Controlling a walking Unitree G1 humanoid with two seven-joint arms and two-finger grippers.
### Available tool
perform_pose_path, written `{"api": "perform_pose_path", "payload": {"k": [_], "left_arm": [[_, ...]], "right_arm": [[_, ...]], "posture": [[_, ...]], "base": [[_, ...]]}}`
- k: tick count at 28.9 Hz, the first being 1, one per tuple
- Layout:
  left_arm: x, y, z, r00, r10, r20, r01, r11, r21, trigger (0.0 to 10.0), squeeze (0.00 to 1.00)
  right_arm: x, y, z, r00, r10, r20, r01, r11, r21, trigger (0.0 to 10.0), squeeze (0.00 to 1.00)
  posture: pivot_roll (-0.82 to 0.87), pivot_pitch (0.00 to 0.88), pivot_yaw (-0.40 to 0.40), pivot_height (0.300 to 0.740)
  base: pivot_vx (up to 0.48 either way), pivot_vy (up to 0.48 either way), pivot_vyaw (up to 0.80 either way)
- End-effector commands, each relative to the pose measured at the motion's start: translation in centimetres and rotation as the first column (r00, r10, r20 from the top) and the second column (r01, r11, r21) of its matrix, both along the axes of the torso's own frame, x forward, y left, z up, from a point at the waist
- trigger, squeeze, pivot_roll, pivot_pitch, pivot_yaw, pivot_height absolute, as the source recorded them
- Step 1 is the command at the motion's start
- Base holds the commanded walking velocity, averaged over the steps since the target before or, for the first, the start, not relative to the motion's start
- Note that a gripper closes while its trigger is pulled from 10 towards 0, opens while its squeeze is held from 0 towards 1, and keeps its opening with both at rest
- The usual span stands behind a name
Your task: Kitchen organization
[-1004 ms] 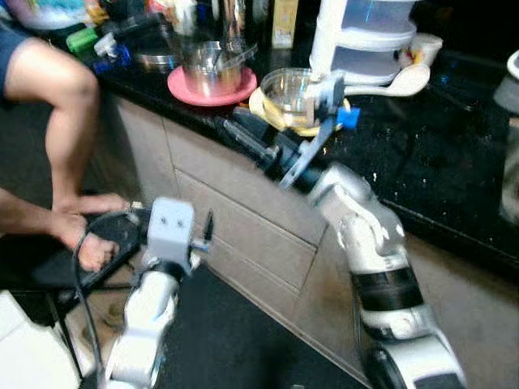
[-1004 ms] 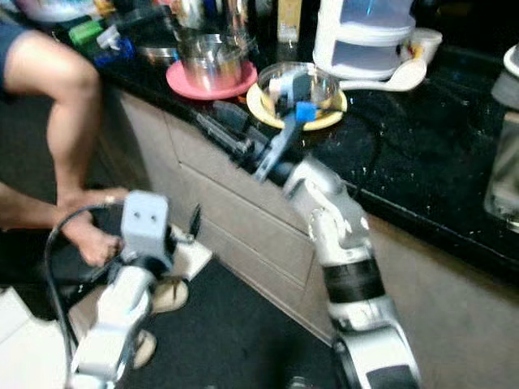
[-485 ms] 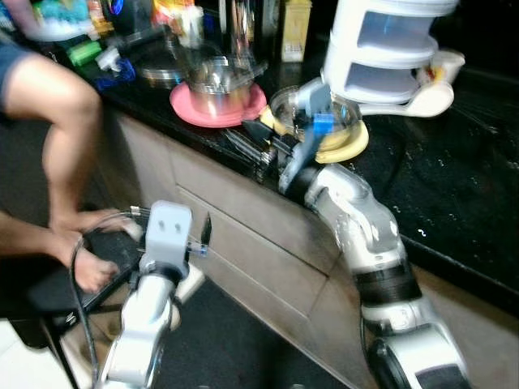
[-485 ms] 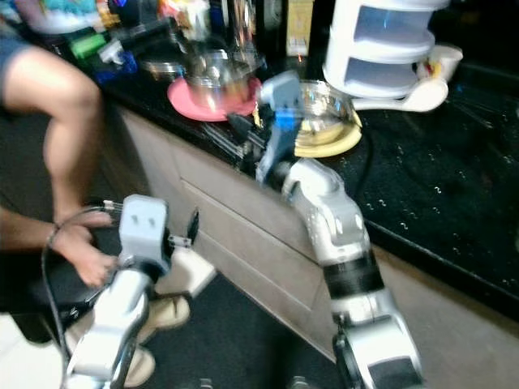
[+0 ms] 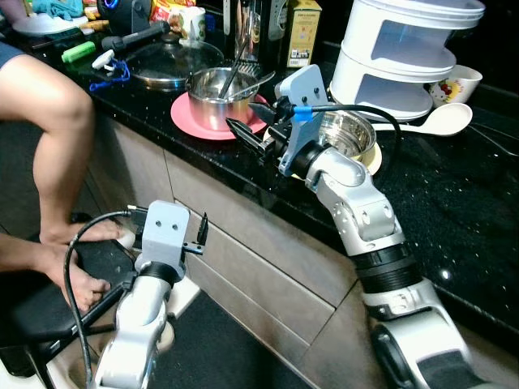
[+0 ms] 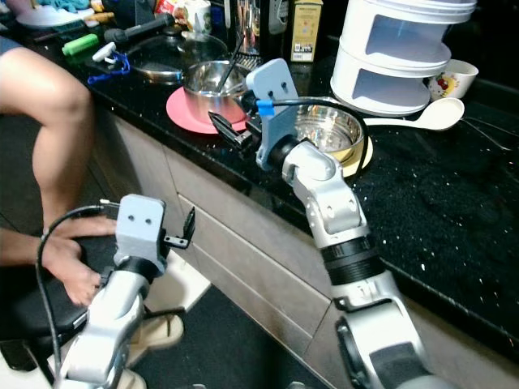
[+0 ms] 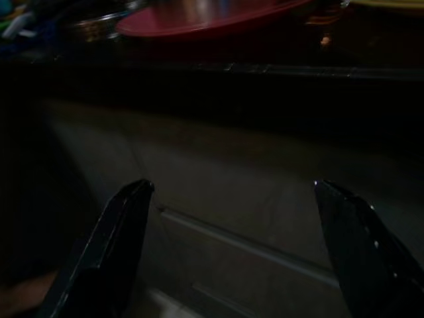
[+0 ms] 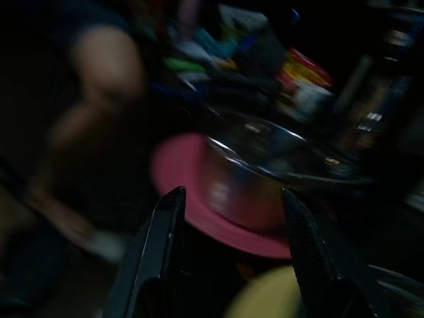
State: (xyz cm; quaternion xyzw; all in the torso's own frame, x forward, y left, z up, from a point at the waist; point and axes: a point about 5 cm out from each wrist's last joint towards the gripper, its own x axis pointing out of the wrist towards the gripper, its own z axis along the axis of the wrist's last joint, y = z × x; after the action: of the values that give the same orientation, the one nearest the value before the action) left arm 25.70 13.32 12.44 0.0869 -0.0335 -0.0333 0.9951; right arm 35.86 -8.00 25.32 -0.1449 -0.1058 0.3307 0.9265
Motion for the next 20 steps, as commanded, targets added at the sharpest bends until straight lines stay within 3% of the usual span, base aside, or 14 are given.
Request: {"api": "perform_pose_path", "payload": {"k": [1,5,9,14,20], "left_arm": [[0.0,0.4,-0.1,1.0,0.012,-0.002,-0.012,1.0,0.022,10.0,0.0],[0.1,0.5,0.0,1.0,0.014,-0.002,-0.014,1.0,0.021,10.0,0.0],[0.2,0.5,0.0,1.0,0.018,-0.004,-0.018,1.0,0.023,10.0,0.0],[0.2,0.4,0.1,1.0,0.015,-0.003,-0.015,0.999,0.029,10.0,0.0],[0.3,0.3,0.1,1.0,0.012,-0.002,-0.012,1.0,0.028,10.0,0.0]], "right_arm": [[0.0,1.2,0.5,0.999,0.028,0.033,-0.026,0.999,-0.045,10.0,0.0],[0.2,1.2,1.4,0.998,0.044,0.034,-0.043,0.998,-0.035,10.0,0.0],[0.2,0.2,3.2,0.994,0.1,0.041,-0.102,0.993,0.052,10.0,0.0],[0.0,-0.2,3.6,0.988,0.144,0.06,-0.143,0.99,-0.011,10.0,0.0],[-1.0,0.9,3.3,0.958,0.281,0.06,-0.262,0.94,-0.218,10.0,0.0]], "posture": [[0.09,0.017,-0.061,0.732],[0.09,0.026,-0.058,0.732],[0.1,0.037,-0.061,0.732],[0.09,0.042,-0.064,0.732],[0.09,0.041,-0.068,0.732]], "base": [[0.319,0.0,0.0],[0.228,0.0,0.0],[0.0,0.0,0.0],[0.0,0.0,0.0],[0.0,0.0,0.0]]}}
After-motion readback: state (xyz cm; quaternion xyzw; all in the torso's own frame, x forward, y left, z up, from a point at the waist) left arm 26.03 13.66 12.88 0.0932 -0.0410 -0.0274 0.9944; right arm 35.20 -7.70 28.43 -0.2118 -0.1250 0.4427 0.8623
